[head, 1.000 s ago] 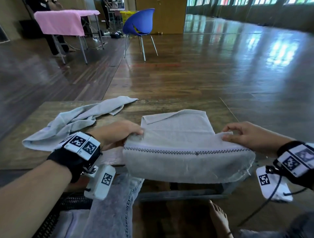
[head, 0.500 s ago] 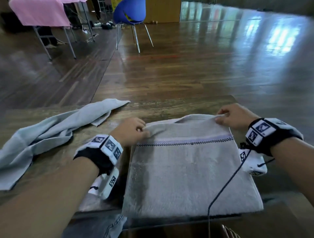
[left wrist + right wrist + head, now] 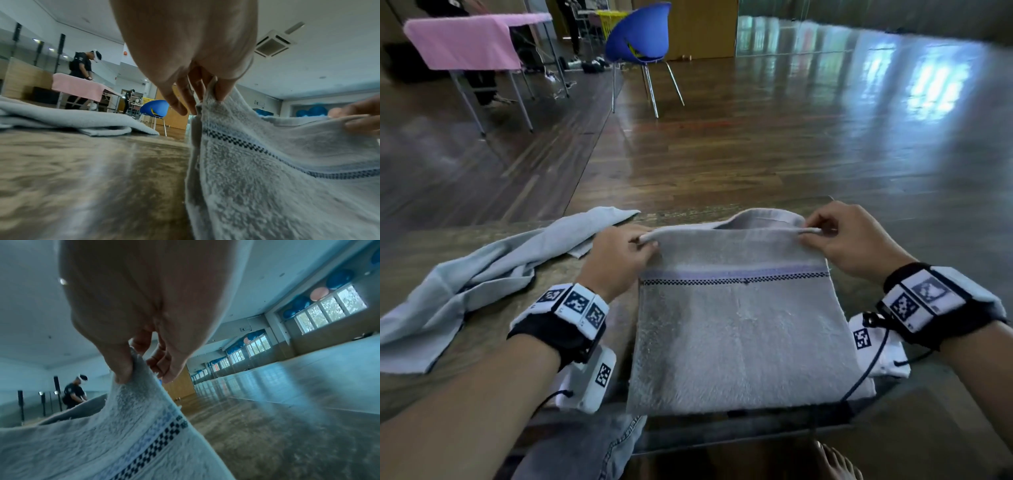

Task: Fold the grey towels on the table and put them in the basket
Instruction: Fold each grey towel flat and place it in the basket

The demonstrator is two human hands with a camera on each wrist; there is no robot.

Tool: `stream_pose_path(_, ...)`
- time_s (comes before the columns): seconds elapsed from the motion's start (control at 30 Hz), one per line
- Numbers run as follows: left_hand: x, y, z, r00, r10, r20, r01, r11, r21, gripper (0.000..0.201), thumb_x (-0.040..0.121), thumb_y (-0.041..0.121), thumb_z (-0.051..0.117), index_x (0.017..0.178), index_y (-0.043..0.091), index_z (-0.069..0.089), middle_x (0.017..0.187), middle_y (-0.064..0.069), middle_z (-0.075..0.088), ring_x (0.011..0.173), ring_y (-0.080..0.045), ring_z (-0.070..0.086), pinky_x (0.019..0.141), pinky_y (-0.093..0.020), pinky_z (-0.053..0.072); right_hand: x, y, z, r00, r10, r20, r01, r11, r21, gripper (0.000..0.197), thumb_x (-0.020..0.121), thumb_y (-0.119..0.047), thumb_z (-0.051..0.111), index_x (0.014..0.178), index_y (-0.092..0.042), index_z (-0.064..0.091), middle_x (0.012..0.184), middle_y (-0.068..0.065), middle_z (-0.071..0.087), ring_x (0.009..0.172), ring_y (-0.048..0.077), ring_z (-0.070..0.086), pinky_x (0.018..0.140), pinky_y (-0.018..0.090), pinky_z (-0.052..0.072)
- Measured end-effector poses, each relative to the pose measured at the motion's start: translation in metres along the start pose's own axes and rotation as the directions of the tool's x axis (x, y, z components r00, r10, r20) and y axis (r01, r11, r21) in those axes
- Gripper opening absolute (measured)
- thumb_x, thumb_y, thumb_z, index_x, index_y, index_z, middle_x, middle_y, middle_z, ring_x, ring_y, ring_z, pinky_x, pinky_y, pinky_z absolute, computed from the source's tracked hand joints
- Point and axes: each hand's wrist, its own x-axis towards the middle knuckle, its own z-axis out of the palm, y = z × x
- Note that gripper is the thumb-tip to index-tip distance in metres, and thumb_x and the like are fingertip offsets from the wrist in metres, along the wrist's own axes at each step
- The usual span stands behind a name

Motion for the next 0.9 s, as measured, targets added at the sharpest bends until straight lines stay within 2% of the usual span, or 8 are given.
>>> stream_pose_path(0.1,-0.022,-0.001,-0.017,0.995,-0.095,0.032,0.091,0.991,0.099,0.016,0.086,0.001,0.06,0.073,-0.005,0.067,0.062,-0.013,0.064,0.06,-0.01,0.056,0.06,-0.026,0.044,-0.029,-0.019,-0.01,0.999,0.013,-0.051,-0.003,0.983,0.184,0.012,0.082,-0.016,0.08,0.076,-0.02,0.071,0.079,-0.008,0.07,0.073,0.001,0.064,0.071,0.016,0.049)
stream_pose_path(0.17,-0.033,-0.004,-0.025,0.972,-0.22,0.08,0.204,0.964,0.169,0.013,0.086,0.002,0.061,0.081,-0.003,0.071,0.08,-0.021,0.07,0.079,-0.033,0.064,0.07,-0.04,0.047,-0.045,-0.033,-0.008,0.999,0.013,-0.036,-0.004,0.973,0.231,0.012,0.082,-0.017,0.081,0.076,-0.022,0.071,0.085,-0.003,0.071,0.079,0.012,0.068,0.074,0.025,0.053)
stream_pose_path(0.23,-0.04,0.004,-0.026,0.935,-0.311,0.171,0.263,0.931,0.253,0.02,0.091,0.007,0.056,0.099,-0.003,0.071,0.099,-0.021,0.07,0.096,-0.037,0.064,0.081,-0.041,0.048,-0.058,-0.046,-0.003,1.0,-0.022,-0.014,0.024,0.979,0.203,0.01,0.082,-0.017,0.08,0.078,-0.02,0.071,0.088,-0.002,0.069,0.081,0.015,0.067,0.075,0.03,0.054)
stream_pose_path(0.37,-0.041,0.046,-0.019,0.968,-0.221,0.116,0.205,0.97,0.132,0.035,0.087,0.011,0.058,0.121,0.004,0.059,0.126,-0.012,0.062,0.118,-0.03,0.055,0.099,-0.037,0.043,-0.075,-0.065,0.011,0.99,-0.128,0.064,0.118,0.982,0.149,0.007,0.084,-0.016,0.076,0.083,-0.019,0.07,0.097,-0.001,0.063,0.093,0.014,0.061,0.084,0.028,0.05)
stream_pose_path(0.47,-0.04,0.081,-0.008,0.971,-0.07,0.23,0.059,0.997,0.058,0.049,0.09,0.026,0.064,0.137,0.018,0.054,0.14,-0.001,0.055,0.127,-0.016,0.05,0.099,-0.024,0.035,-0.078,-0.068,0.008,0.985,-0.16,0.062,0.148,0.975,0.167,0.006,0.085,-0.013,0.076,0.085,-0.015,0.071,0.096,-0.002,0.065,0.092,0.015,0.062,0.085,0.033,0.053)
stream_pose_path(0.6,-0.031,0.125,0.012,0.95,0.113,0.29,-0.092,0.992,-0.085,0.042,0.092,0.036,0.065,0.13,0.017,0.062,0.132,0.0,0.062,0.117,-0.011,0.056,0.101,-0.03,0.046,-0.075,-0.063,-0.006,0.979,-0.204,-0.023,0.205,0.965,0.161,0.007,0.082,-0.01,0.079,0.082,-0.013,0.073,0.088,0.0,0.068,0.084,0.019,0.064,0.081,0.04,0.053)
stream_pose_path(0.77,-0.023,0.15,0.023,0.959,0.104,0.262,-0.069,0.988,-0.14,0.015,0.093,0.023,0.066,0.104,0.017,0.074,0.092,-0.002,0.075,0.084,-0.017,0.069,0.076,-0.036,0.057,-0.076,-0.063,-0.007,0.951,-0.285,-0.118,0.302,0.936,0.182,0.008,0.08,-0.005,0.08,0.082,-0.01,0.074,0.088,0.002,0.069,0.083,0.019,0.066,0.08,0.04,0.053)
stream_pose_path(0.9,-0.017,0.147,0.015,0.986,0.03,0.164,0.0,0.984,-0.179,0.009,0.083,0.024,0.075,0.087,0.016,0.078,0.077,0.002,0.074,0.067,-0.006,0.065,0.063,-0.026,0.05,-0.076,-0.061,-0.004,0.94,-0.288,-0.182,0.324,0.921,0.215,0.007,0.08,-0.006,0.082,0.083,-0.009,0.077,0.1,0.006,0.064,0.094,0.019,0.063,0.086,0.029,0.051)
